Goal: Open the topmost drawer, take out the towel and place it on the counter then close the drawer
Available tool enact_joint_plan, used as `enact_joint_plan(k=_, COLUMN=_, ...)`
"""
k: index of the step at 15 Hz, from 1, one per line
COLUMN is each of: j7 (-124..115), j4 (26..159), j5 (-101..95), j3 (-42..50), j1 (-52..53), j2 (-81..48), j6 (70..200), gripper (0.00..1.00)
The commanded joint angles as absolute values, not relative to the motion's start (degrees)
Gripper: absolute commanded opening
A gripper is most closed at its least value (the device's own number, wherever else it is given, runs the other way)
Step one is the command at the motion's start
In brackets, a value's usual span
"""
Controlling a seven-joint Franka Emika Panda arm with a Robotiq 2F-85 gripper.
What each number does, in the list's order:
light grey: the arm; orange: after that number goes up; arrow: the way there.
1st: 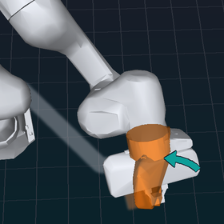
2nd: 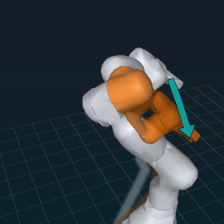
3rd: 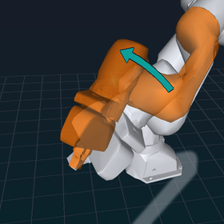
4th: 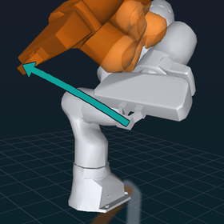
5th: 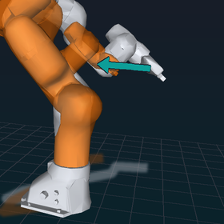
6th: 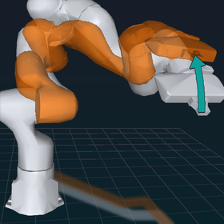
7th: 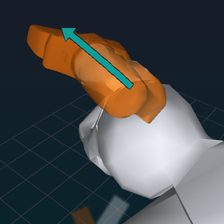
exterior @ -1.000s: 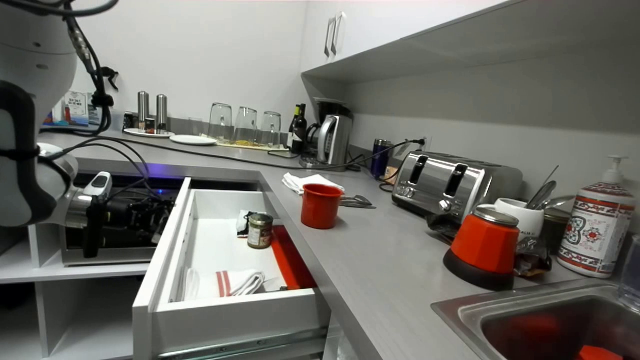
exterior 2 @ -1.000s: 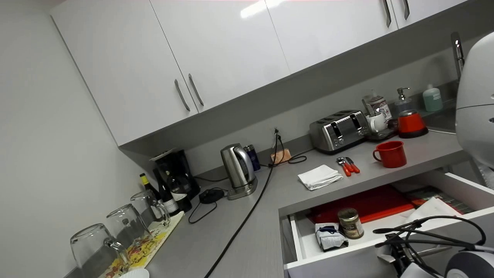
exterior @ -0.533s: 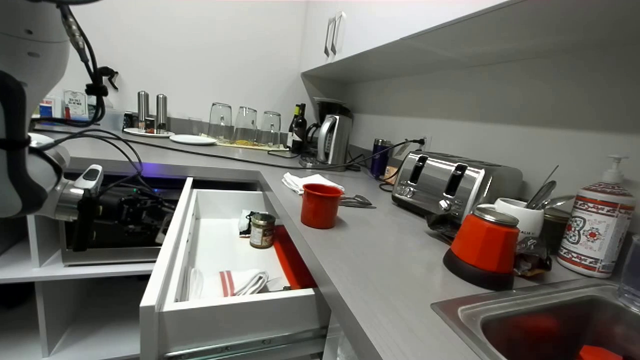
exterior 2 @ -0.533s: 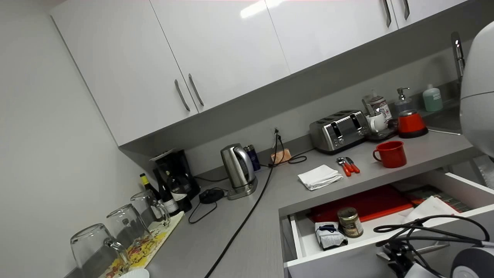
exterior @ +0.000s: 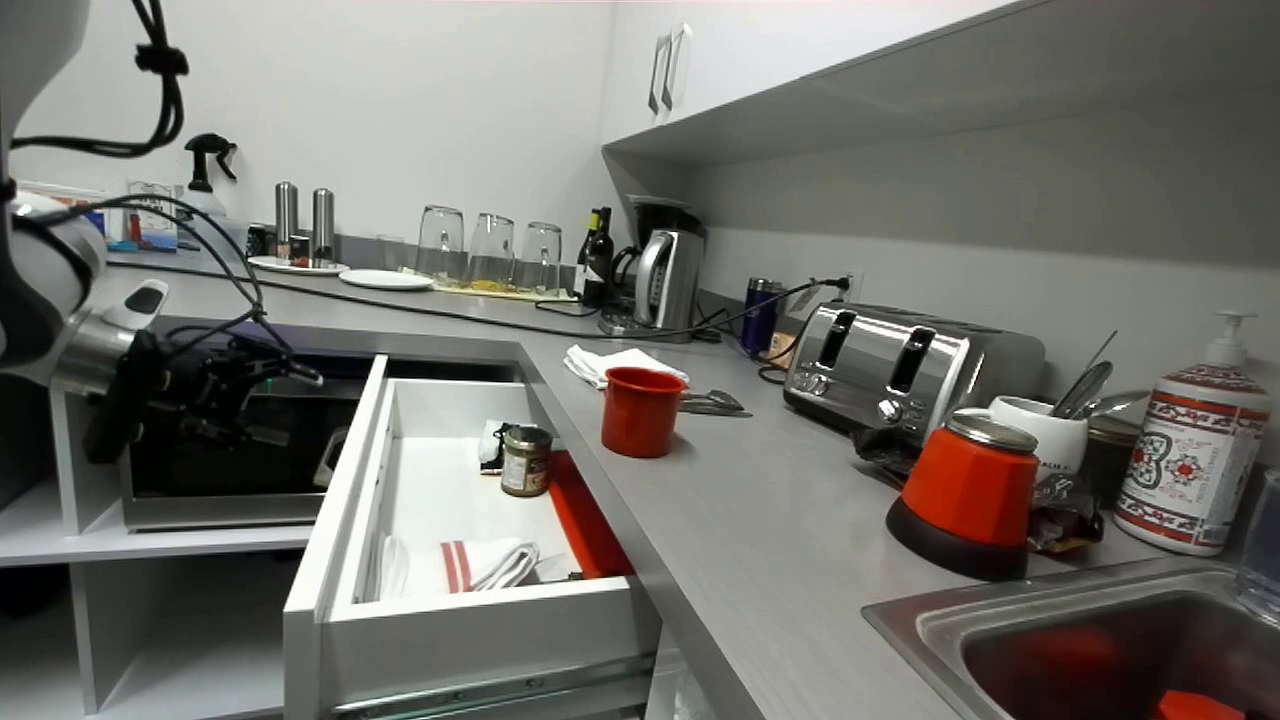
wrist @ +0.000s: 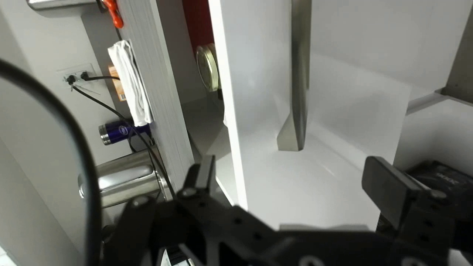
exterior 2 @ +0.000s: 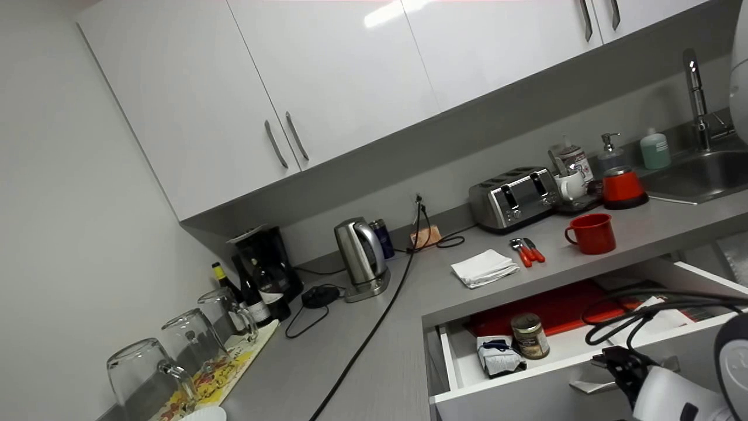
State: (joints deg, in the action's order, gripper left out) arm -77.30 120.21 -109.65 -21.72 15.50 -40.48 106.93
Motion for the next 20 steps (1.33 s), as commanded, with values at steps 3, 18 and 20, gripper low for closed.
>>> enact_joint_plan(k=3, j7=-77.65, j4=127.82, j5=-107.18, j3=-21.99, j1=7.61, j2=-24.98, j6=127.19, gripper=1.00)
enact_joint_plan(k=18, j7=-63.08, j4=126.23, j5=-76.29, j3=-11.99, j1=-9.71, j2=-18.03, j6=158.87, gripper=1.00)
enact_joint_plan(k=20, j7=-60.14, j4=126.04, j5=-71.26, j3=-12.18, j1=-11.09, j2=-19.05, j6=157.10, gripper=1.00)
